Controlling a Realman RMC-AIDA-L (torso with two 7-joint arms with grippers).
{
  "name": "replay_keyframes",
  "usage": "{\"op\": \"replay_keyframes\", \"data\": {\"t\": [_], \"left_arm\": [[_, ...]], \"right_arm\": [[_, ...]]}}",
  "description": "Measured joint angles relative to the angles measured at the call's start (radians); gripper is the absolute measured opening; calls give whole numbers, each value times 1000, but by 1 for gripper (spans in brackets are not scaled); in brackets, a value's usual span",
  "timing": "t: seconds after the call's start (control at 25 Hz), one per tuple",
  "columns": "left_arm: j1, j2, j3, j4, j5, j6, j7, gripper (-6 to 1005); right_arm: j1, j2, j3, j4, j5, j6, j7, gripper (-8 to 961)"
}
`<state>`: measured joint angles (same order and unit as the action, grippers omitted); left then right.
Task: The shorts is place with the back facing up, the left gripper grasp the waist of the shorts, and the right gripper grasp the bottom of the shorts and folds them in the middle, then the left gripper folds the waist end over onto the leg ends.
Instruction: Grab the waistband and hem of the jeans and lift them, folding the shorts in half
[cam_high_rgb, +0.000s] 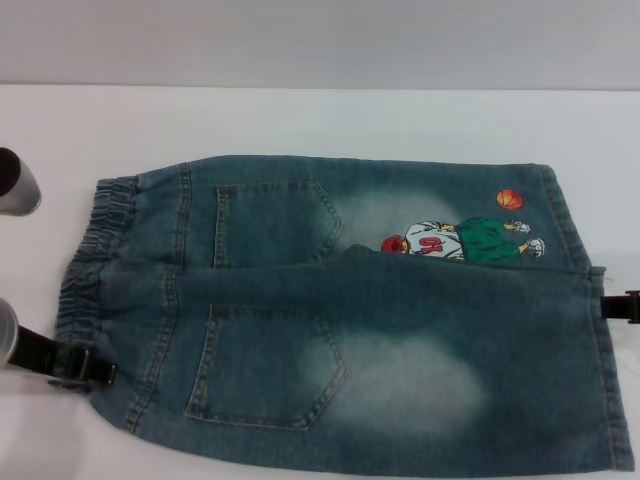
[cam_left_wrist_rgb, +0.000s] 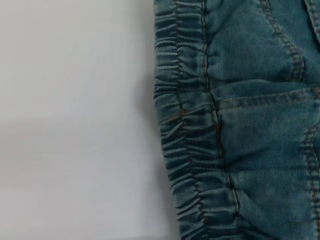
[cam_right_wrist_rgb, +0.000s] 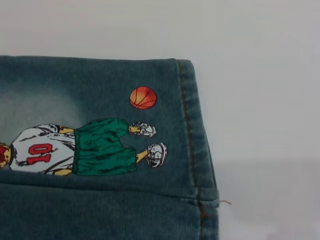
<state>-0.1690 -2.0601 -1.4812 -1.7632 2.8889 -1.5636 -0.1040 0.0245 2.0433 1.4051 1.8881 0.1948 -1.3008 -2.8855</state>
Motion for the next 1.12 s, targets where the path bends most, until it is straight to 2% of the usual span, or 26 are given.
{"op": "replay_keyframes", "data": {"t": [0.24, 1.12], "left_arm": [[-15, -1, 4, 41, -1, 9, 0, 834], [-28, -1, 5, 82, -7, 22, 2, 806]], "right_arm": [[0, 0, -1, -3, 0, 0, 0, 656], [-3, -2, -12, 0, 0, 0, 0, 654]]}}
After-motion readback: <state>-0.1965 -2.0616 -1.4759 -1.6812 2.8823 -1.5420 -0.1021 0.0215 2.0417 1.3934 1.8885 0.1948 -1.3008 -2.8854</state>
